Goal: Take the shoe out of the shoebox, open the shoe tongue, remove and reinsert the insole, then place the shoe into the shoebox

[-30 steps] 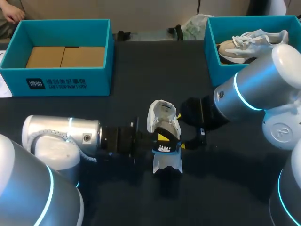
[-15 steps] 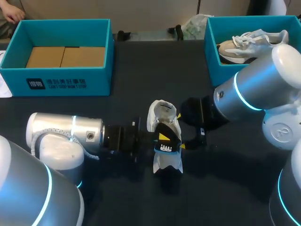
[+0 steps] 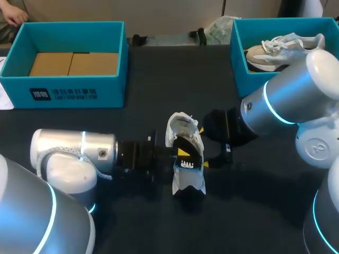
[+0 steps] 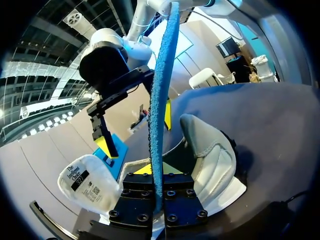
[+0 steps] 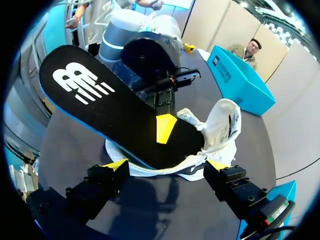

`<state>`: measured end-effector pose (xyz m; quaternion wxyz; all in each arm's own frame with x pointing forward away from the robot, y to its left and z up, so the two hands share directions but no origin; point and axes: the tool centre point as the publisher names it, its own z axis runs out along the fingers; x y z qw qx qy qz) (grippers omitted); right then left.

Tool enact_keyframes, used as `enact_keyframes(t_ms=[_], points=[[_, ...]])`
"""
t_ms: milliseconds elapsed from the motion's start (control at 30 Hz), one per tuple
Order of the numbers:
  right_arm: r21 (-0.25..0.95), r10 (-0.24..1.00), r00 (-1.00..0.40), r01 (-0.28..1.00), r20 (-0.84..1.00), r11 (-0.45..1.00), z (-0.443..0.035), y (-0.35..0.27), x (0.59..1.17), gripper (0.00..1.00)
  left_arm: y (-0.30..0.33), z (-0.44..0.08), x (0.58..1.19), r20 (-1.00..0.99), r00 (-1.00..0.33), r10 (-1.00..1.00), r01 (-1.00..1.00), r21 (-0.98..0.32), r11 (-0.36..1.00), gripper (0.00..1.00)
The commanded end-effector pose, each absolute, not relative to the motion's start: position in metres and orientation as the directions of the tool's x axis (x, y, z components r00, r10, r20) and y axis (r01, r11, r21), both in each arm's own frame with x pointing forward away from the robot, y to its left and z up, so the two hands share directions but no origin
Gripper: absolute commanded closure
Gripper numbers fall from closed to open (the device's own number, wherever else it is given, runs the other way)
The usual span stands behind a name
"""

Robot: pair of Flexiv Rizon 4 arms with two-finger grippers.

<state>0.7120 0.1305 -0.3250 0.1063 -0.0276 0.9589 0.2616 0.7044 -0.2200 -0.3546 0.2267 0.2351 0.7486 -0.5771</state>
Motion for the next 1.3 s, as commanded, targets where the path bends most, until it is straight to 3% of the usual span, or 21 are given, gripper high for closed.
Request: enact_keyframes(t_ms=[33, 233, 300, 400, 900, 1200, 1300], points=[[0.494, 0.004, -0.975, -0.108, -0.221, 0.862, -0.326, 0.132, 0.711, 0.0, -0.227, -0.362, 0.712, -0.609, -0.788, 0.088, 0.611, -0.758, 0.228, 1.0], [0.494, 0.004, -0.975, -0.108, -0.221, 0.862, -0.326, 0.132, 0.711, 0.0, -0.221, -0.362, 0.714, -0.599, -0.796, 0.085, 0.599, -0.76, 0.252, 1.0], [0.494, 0.004, -0.975, -0.108, -0.221, 0.862, -0.326, 0.132, 0.711, 0.0, -0.219, -0.357, 0.711, -0.599, -0.796, 0.083, 0.599, -0.761, 0.25, 0.6], [0.494, 0.004, -0.975, -0.108, -0.221, 0.862, -0.326, 0.132, 0.711, 0.0, -0.218, -0.35, 0.707, -0.6, -0.796, 0.078, 0.599, -0.763, 0.242, 0.5], [0.494, 0.004, -0.975, -0.108, -0.221, 0.862, -0.326, 0.132, 0.711, 0.0, -0.217, -0.321, 0.686, -0.588, -0.803, 0.097, 0.593, -0.771, 0.233, 0.51], [0.494, 0.004, -0.975, -0.108, -0.221, 0.862, -0.326, 0.132, 0.711, 0.0, -0.211, -0.316, 0.672, -0.557, -0.823, 0.109, 0.562, -0.769, 0.305, 0.51], [0.494, 0.004, -0.975, -0.108, -0.221, 0.862, -0.326, 0.132, 0.711, 0.0, -0.211, -0.316, 0.672, -0.55, -0.829, 0.103, 0.551, -0.77, 0.32, 0.58]])
